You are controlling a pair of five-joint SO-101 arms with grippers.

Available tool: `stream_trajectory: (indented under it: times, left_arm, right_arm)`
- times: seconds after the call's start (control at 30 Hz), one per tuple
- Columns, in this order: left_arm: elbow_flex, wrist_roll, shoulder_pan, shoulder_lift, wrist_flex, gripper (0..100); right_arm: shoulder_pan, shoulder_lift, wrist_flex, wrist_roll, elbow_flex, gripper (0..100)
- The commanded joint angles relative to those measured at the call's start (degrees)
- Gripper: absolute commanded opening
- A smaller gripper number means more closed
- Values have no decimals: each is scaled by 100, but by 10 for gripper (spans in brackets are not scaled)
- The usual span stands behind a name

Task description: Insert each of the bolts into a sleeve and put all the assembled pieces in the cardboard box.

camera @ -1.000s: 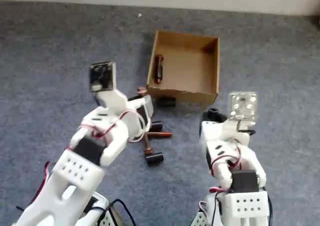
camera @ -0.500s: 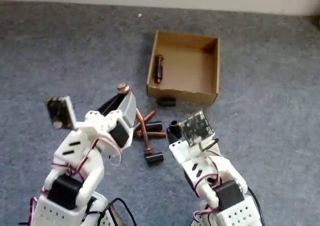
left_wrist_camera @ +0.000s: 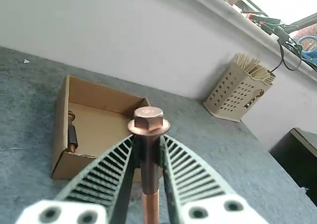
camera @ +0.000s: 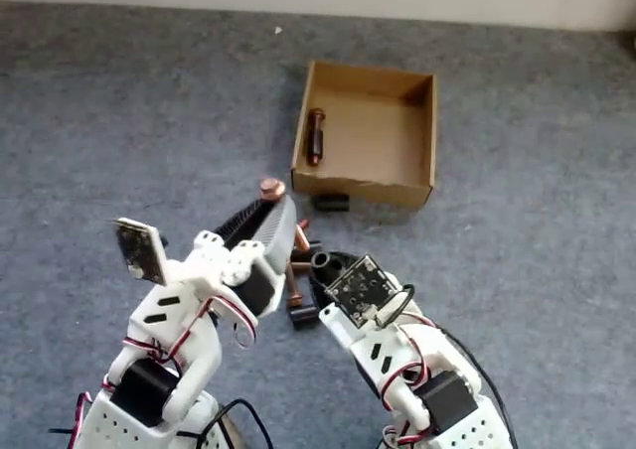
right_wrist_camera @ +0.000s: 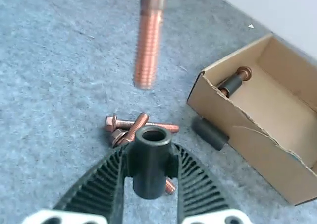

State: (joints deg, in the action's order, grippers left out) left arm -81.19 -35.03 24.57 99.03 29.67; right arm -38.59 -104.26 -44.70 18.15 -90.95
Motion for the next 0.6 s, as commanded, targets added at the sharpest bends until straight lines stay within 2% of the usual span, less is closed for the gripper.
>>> stream_trajectory:
  times: [0.0, 0.2, 0.33, 0.57]
  left_arm:
    - [48, 211, 207, 48, -176, 6]
    - [-154, 273, 312, 84, -185, 6]
    - [-453, 791, 813, 84, -193, 6]
    - [-541, 782, 840, 92, -193, 6]
  right_arm:
    - [-40, -92, 180, 44, 84, 5]
    - [-22, -101, 180, 44, 84, 5]
    - [-22, -101, 171, 44, 92, 5]
    - [-31, -101, 163, 44, 92, 5]
